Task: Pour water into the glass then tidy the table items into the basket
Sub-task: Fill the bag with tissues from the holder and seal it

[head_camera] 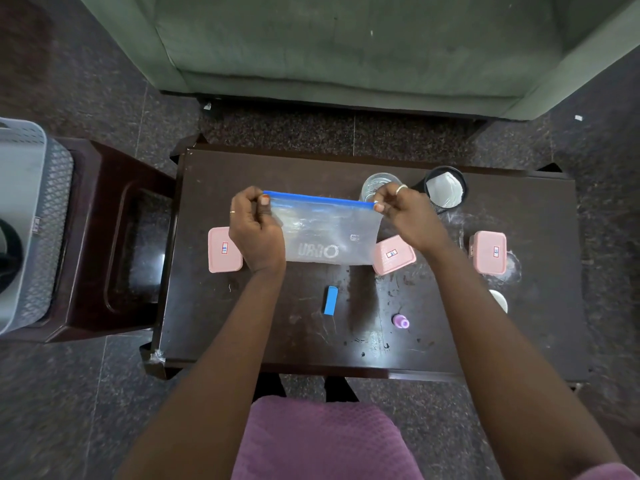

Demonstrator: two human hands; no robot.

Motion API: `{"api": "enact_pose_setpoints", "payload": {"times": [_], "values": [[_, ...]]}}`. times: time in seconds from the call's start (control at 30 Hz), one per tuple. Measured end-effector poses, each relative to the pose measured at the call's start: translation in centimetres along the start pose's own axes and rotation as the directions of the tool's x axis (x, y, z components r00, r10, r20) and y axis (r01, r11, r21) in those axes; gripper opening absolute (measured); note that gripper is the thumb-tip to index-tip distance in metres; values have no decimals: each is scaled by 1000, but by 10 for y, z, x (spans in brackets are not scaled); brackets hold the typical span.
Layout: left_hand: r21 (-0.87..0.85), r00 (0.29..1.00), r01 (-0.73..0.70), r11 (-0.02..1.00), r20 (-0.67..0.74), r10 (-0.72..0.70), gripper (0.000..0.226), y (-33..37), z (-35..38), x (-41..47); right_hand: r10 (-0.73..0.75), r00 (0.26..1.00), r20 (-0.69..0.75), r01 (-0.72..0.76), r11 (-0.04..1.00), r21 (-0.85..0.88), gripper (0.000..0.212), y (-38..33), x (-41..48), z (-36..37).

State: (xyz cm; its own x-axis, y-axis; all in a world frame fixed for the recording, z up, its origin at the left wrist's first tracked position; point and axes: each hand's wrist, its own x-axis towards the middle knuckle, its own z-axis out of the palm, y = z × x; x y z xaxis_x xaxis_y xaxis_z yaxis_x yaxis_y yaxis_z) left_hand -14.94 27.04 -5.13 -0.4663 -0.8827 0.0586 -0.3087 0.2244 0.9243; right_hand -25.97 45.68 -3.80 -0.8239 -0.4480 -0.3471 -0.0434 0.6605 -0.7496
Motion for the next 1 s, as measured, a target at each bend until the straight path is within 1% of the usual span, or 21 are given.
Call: {"api": "enact_pose_setpoints", "payload": {"times": [0.03,0.07,0.1,0.13,0.17,0.2,0.27,0.33,0.37,0.43,0.5,0.57,0.67,0.73,0.8,0.9,0.97,1.0], "values": [[-36,998,54,998,-9,-55,27,3,-1,2,47,997,53,-56,980,191,18,0,-3,-1],[-61,995,104,993,-6,-104,21,5,-1,6,103,983,154,-155,911,383,13,0,-6,-2],[-58,990,141,988,11,-140,16,6,-1,9,143,953,267,-265,820,508,15,4,-9,0],[-17,986,167,986,34,-166,14,5,-1,12,166,920,355,-345,771,534,24,7,-12,4],[30,979,192,981,65,-193,14,5,-2,15,168,901,401,-373,771,516,34,10,-16,12],[55,969,227,972,89,-231,13,3,-2,17,171,897,407,-373,786,492,40,12,-22,21],[87,942,301,950,127,-310,10,-4,-4,22,192,923,332,-349,780,519,47,16,-31,37],[103,903,375,921,184,-389,8,-8,-7,26,233,949,213,-314,759,570,56,19,-38,47],[111,883,394,912,229,-409,13,-6,-9,26,244,957,159,-291,755,588,61,20,-39,50],[183,843,383,905,332,-424,36,-8,-13,24,238,967,92,-243,745,621,60,22,-38,52],[205,798,357,911,440,-411,54,-11,-16,22,237,970,50,-217,760,613,46,20,-35,52],[134,759,339,931,546,-355,62,-15,-18,20,249,968,12,-212,800,561,34,16,-31,50],[39,717,280,959,656,-236,67,-17,-21,15,275,959,-73,-200,832,518,36,7,-23,45],[5,722,222,975,671,-168,75,-20,-22,16,312,939,-147,-201,842,500,32,6,-16,43],[42,753,150,988,642,-142,74,-22,-24,20,311,933,-180,-196,860,470,23,0,-11,42],[107,821,59,993,561,-109,55,-24,-28,28,293,941,-171,-185,866,465,20,-14,-4,45],[71,869,32,997,491,-62,36,-22,-32,36,287,946,-148,-186,858,479,16,-28,4,50],[31,890,29,999,455,-40,27,-22,-35,41,263,952,-159,-164,872,460,10,-35,8,52]]}}
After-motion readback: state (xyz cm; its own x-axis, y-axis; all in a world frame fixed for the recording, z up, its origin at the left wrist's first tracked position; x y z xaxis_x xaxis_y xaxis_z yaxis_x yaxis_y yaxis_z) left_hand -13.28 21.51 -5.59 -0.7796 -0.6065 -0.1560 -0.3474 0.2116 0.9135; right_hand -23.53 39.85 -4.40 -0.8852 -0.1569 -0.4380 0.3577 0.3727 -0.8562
